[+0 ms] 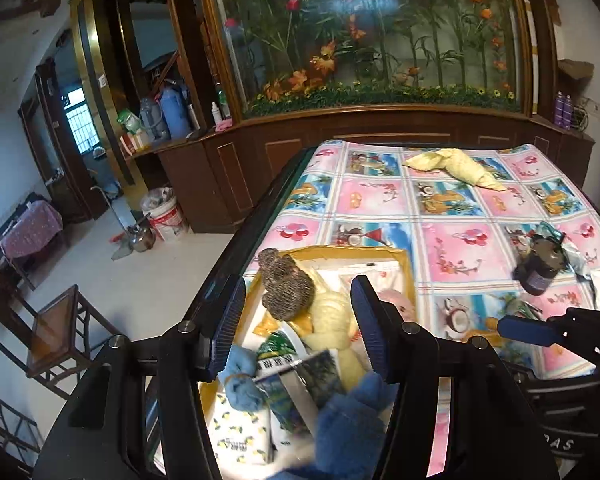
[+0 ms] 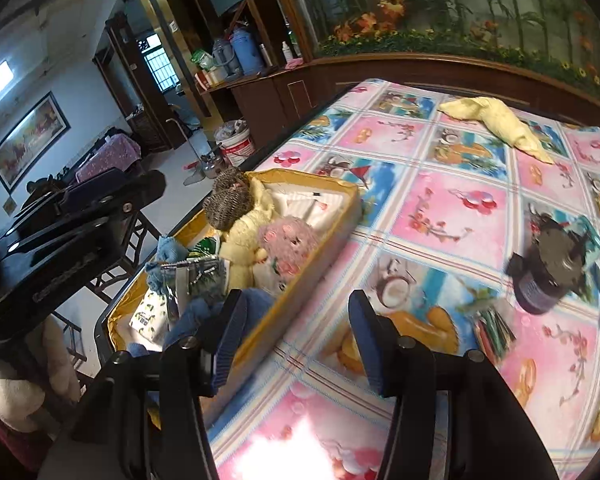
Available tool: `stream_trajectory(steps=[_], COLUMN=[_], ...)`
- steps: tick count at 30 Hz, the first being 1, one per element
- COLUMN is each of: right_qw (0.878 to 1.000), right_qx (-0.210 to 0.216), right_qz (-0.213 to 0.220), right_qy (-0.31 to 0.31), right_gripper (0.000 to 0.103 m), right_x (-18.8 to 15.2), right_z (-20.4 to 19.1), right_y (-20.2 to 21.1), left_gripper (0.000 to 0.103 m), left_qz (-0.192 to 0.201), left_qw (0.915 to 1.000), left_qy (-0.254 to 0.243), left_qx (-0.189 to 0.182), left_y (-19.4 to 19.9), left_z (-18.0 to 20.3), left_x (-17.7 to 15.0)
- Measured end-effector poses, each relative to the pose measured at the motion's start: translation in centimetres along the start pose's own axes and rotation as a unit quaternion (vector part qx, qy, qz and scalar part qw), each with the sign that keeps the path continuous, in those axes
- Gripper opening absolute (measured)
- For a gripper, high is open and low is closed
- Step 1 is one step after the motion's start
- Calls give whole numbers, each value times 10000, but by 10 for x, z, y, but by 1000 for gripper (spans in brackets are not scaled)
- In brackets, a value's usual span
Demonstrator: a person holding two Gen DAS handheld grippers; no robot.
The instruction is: Organize soft objects
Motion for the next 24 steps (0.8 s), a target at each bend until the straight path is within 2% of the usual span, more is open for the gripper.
stream_trajectory(steps=[10,17,20,24], right_qw=[9986,9959,9929,9841], right_qx=[-31,-221,-364,-597], right_qz=[180,278,389,575], right_qy=[-497,-832,-1060,-1571], right_gripper=[54,55,55,55], right_x=[-30,-51,-62,-77], right_z=[45,87,115,161], right_y=[29,50,66,92], left_gripper=[56,56,56,55], left_qz=[59,36,-149,-527], left_qw=[9996,9988,9981,9930], left_qy=[-251,-437,-389,-257], left_qx=[-89,-198,-454,-1024], left_y=[27,33,30,18], left_z=[33,53,55,61], left_x=[-15,-21,-22,-25])
Point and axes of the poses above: each gripper's, at about its wrist camera, not at the fingertips, and y roughly against the way its jaws point, z to its right, x to its top, the point moved 2 cm from there along -y, roughly the way its jaws point, and after that the axes turned 11 degrees about -z, right-handed, at the moved point
